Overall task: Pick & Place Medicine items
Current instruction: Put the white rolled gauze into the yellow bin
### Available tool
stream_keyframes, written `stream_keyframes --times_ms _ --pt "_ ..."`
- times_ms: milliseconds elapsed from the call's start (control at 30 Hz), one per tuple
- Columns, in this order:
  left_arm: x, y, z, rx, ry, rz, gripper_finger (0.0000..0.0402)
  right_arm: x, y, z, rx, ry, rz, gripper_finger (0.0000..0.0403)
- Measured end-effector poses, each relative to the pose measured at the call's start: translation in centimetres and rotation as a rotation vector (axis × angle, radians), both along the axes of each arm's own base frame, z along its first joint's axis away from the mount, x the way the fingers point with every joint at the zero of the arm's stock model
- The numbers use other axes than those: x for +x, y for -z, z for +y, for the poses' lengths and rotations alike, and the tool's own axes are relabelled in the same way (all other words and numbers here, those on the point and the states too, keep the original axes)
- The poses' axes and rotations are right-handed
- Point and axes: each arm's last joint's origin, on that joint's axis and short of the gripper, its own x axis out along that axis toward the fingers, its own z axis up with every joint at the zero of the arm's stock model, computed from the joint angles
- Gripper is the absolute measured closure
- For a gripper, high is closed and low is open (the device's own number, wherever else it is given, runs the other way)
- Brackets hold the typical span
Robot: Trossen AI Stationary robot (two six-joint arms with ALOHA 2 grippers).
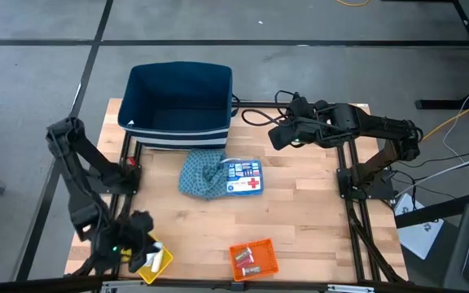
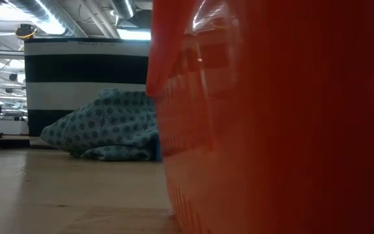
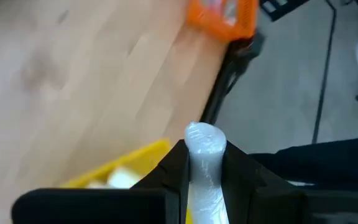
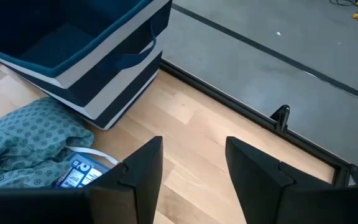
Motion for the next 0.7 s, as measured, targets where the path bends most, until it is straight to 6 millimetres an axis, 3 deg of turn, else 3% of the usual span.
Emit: stream_keyframes --times_ms 200,467,700 --pt "-2.4 3.8 -0.8 -0.025 -0.074 0.037 0.0343 0.1 -0.1 0.0 0.002 0.001 -0.014 0.0227" --pt "-4.0 7.3 -0.9 -0.057 -0.094 0.059 0.0343 0.9 -0.5 0.7 -0.007 -0.068 -0.079 0.0227" --pt "-4.2 9.4 -1.1 -0.146 -0.118 -0.033 0.0343 3.7 -3.1 4.4 -0.032 -0.607 -0.29 0.0227"
